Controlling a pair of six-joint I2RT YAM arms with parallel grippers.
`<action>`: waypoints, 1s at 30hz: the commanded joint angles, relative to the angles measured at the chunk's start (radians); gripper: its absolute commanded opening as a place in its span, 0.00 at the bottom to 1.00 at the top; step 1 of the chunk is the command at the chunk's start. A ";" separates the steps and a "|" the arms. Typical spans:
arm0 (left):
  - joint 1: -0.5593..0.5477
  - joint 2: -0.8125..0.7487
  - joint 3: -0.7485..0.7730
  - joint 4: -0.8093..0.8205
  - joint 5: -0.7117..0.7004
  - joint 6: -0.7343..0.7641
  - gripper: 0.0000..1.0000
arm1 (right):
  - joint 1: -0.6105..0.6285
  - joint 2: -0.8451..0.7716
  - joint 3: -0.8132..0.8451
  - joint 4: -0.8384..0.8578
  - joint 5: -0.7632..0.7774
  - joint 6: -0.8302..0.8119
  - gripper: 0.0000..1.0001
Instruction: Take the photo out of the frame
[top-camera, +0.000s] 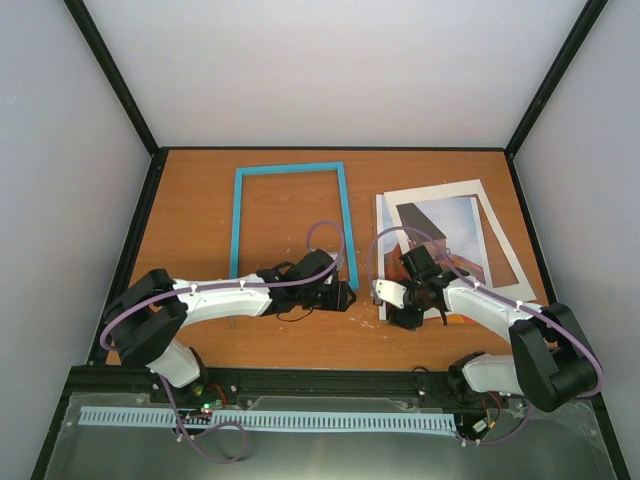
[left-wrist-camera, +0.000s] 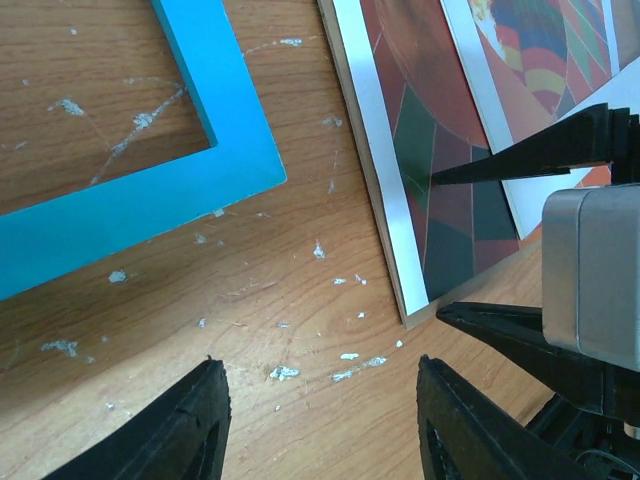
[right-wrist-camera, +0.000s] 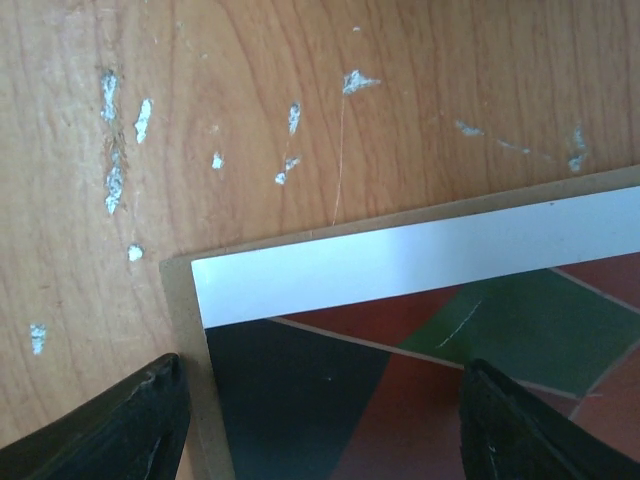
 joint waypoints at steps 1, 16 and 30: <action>-0.004 -0.013 -0.003 0.043 -0.007 -0.013 0.51 | 0.023 0.009 0.025 0.029 0.029 0.044 0.71; -0.003 -0.001 -0.010 0.062 0.007 -0.008 0.51 | 0.023 0.079 0.098 -0.032 -0.059 0.082 0.67; -0.003 0.021 -0.017 0.086 0.016 -0.007 0.51 | 0.023 0.093 0.080 0.054 0.091 0.125 0.65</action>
